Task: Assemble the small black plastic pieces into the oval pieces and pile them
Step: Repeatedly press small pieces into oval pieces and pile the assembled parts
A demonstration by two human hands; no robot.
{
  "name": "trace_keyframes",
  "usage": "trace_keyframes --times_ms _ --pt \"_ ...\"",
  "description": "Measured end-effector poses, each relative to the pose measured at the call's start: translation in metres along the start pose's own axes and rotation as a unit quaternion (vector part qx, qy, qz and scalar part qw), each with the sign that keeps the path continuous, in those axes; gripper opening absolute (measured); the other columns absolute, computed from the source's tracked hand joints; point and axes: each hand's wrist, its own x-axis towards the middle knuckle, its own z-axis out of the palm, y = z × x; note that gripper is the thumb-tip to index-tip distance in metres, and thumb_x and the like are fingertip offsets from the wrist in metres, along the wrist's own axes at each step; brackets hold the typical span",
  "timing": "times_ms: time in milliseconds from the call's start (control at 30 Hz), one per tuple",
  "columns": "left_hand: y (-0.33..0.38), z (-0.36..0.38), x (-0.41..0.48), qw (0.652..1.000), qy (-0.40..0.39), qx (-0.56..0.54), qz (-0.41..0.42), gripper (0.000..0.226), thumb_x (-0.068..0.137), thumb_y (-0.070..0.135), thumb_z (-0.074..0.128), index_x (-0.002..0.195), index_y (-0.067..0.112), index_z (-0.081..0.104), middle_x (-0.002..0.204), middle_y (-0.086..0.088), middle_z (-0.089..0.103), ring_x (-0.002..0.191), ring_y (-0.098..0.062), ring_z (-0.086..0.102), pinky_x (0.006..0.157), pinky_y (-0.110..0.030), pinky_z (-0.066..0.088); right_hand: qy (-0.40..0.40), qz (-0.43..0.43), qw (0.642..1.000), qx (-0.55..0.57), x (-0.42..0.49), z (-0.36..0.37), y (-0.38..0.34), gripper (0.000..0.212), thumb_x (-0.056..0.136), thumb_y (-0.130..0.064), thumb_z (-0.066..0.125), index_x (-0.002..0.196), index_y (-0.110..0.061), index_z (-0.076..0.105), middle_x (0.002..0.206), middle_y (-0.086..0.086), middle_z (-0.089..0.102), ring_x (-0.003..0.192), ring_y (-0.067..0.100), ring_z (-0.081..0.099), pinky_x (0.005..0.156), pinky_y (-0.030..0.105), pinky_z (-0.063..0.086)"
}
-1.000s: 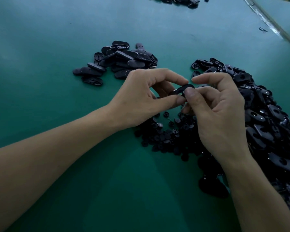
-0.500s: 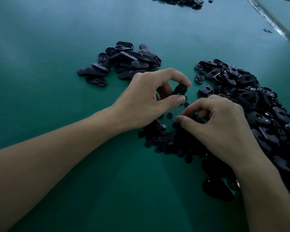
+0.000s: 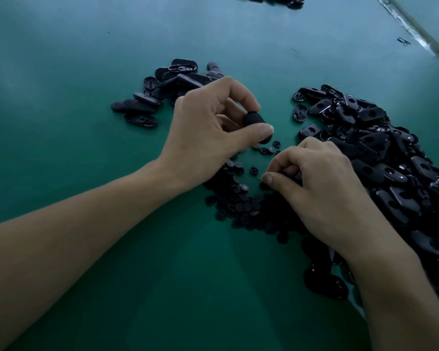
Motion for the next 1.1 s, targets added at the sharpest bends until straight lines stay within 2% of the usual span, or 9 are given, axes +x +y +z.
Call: trace_keyframes --times_ms 200,267,400,533,667,800,967,1100 --pt "-0.002 0.0005 0.0004 1.0 0.005 -0.008 -0.016 0.016 0.087 0.009 0.077 0.099 0.017 0.069 0.076 -0.001 0.074 0.066 -0.014 0.074 0.062 -0.03 0.061 0.026 -0.017 0.999 0.023 -0.0004 0.0016 0.0009 0.01 0.094 -0.033 0.062 0.085 -0.027 0.061 0.087 -0.011 0.047 0.095 0.017 0.044 0.083 0.027 0.035" --pt "-0.0026 0.0006 0.0011 1.0 0.006 -0.009 -0.018 0.011 0.088 0.009 0.075 0.096 0.016 0.07 0.078 0.002 0.075 0.067 -0.013 0.074 0.061 -0.028 0.06 0.051 -0.02 0.998 0.045 0.0001 0.002 -0.0001 0.011 0.094 -0.034 0.057 0.085 -0.027 0.059 0.089 -0.013 0.047 0.093 0.015 0.044 0.079 0.02 0.033" --pt "-0.0036 0.0 0.0018 0.999 0.005 -0.025 -0.029 0.01 0.091 0.009 0.072 0.095 0.018 0.07 0.08 0.001 0.075 0.068 -0.013 0.075 0.06 -0.025 0.058 0.105 -0.016 0.986 0.125 0.0006 0.0018 -0.0015 0.018 0.099 -0.028 0.058 0.082 -0.031 0.051 0.087 -0.013 0.052 0.078 0.0 0.05 0.069 0.007 0.037" --pt "-0.0035 0.0 0.0018 0.998 0.003 -0.045 -0.042 0.013 0.092 0.004 0.068 0.099 0.015 0.07 0.083 -0.002 0.076 0.071 -0.014 0.076 0.061 -0.024 0.058 0.13 -0.009 0.971 0.198 0.0008 0.0018 -0.0014 0.015 0.1 -0.023 0.06 0.085 -0.026 0.056 0.074 -0.008 0.065 0.071 0.002 0.064 0.063 0.011 0.047" --pt "-0.0028 0.0004 0.001 0.998 -0.013 -0.053 -0.044 0.02 0.089 -0.004 0.067 0.104 0.01 0.069 0.088 -0.005 0.076 0.075 -0.014 0.076 0.065 -0.022 0.058 0.139 -0.014 0.958 0.25 0.0018 0.0027 -0.0018 0.018 0.094 -0.017 0.069 0.085 -0.031 0.063 0.078 -0.009 0.07 0.069 0.008 0.07 0.067 0.023 0.056" --pt "-0.0023 -0.0008 0.0004 0.997 -0.028 -0.05 -0.047 0.023 0.087 -0.006 0.068 0.105 0.008 0.068 0.089 -0.004 0.076 0.077 -0.013 0.076 0.067 -0.023 0.059 0.151 -0.01 0.95 0.271 0.0025 0.0031 -0.0019 0.028 0.09 -0.007 0.072 0.092 -0.034 0.068 0.078 -0.011 0.072 0.074 0.006 0.072 0.072 0.02 0.057" --pt "-0.0015 -0.0008 0.0001 0.997 -0.04 -0.044 -0.045 0.023 0.085 -0.006 0.07 0.1 0.011 0.068 0.08 -0.003 0.076 0.075 -0.014 0.077 0.065 -0.025 0.06 0.184 0.007 0.93 0.318 0.0036 0.0047 -0.0021 0.026 0.088 -0.009 0.075 0.092 -0.033 0.066 0.078 -0.007 0.074 0.072 0.008 0.074 0.069 0.022 0.057" --pt "-0.001 -0.0009 -0.0006 0.998 -0.05 -0.022 -0.034 0.024 0.083 0.0 0.073 0.099 0.017 0.069 0.077 0.0 0.075 0.074 -0.016 0.076 0.069 -0.031 0.062 0.191 -0.004 0.929 0.317 0.0048 0.0049 -0.0023 0.021 0.086 -0.013 0.077 0.086 -0.033 0.071 0.08 -0.014 0.074 0.074 0.007 0.072 0.07 0.021 0.056"
